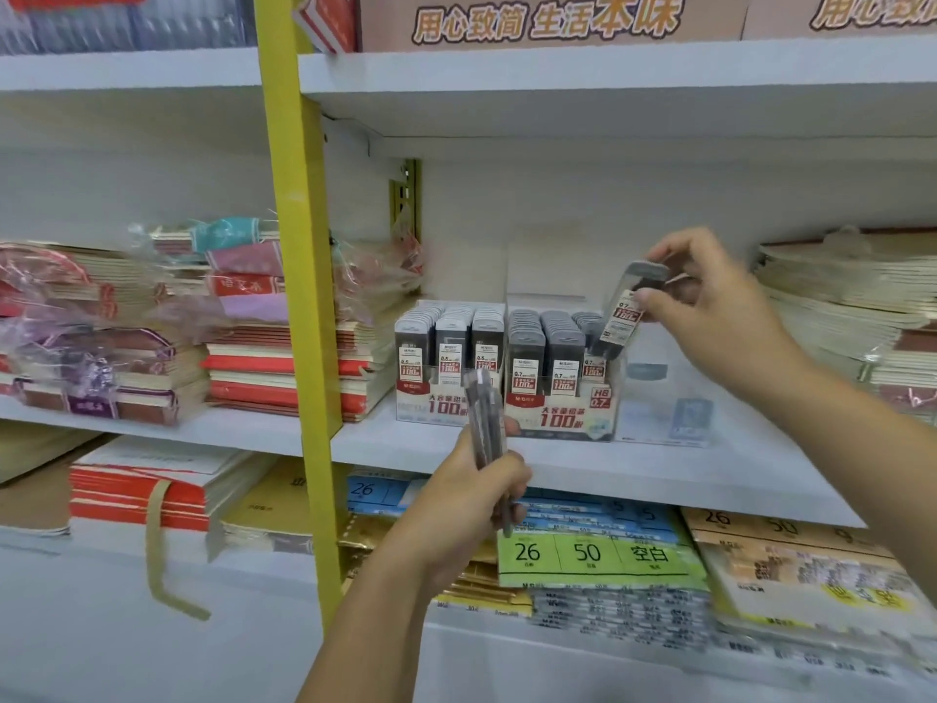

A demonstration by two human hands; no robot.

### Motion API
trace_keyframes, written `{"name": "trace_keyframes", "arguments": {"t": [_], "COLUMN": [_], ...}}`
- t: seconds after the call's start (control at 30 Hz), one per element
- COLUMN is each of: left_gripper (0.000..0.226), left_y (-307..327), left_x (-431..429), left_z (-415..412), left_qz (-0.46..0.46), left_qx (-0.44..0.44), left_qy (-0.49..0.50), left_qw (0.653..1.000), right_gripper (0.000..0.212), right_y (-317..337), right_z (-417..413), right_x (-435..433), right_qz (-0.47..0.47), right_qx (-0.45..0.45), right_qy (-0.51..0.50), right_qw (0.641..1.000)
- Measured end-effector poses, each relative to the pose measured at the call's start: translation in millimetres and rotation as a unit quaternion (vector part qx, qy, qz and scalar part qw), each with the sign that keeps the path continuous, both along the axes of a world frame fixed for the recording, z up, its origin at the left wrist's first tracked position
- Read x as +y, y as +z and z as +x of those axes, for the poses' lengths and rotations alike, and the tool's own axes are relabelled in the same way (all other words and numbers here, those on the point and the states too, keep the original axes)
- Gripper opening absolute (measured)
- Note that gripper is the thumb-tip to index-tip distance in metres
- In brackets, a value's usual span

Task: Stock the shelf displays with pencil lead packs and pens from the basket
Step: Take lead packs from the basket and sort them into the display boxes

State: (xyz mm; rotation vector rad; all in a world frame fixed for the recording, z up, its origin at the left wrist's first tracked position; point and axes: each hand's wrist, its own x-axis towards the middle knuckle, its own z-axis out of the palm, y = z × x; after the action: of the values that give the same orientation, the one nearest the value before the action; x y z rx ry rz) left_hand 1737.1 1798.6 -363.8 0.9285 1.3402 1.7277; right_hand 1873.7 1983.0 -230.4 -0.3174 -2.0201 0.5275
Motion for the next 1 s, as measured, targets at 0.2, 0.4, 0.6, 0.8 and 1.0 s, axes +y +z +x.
{"name": "trace_keyframes", "arguments": {"t": [0.2, 0.4, 0.6, 0.8, 1.0], "left_gripper": [0.016, 0.047, 0.034, 0.042, 0.042], "left_y": [-8, -8, -2, -1, -3], "left_x": [9, 6, -2, -19, -33], "left_z": [-2, -3, 6, 29, 46], "left_qz": [0.034, 0.07, 0.065, 0.042, 0.008], "left_qx": [-0.008, -0.047, -0.028, 0.006, -0.004], "left_qy": [0.017, -0.032, -0.027, -0.028, -0.051], "left_qw": [0.999, 0.996, 0.997, 0.999, 0.999], "right_gripper": [0.021, 0.016, 0.029, 0.028, 0.024], "right_y": [-13, -20, -36, -92, -104], "right_z": [-19, -29, -15, 7, 20], "right_x": [25, 28, -9, -79, -82], "right_qz": [0.089, 0.174, 0.158, -0.212, -0.311], "right_qx": [-0.175, -0.178, -0.137, -0.066, 0.003], "right_qy": [-0.074, -0.169, -0.182, 0.153, 0.202], "right_qw": [0.978, 0.954, 0.961, 0.963, 0.928]}}
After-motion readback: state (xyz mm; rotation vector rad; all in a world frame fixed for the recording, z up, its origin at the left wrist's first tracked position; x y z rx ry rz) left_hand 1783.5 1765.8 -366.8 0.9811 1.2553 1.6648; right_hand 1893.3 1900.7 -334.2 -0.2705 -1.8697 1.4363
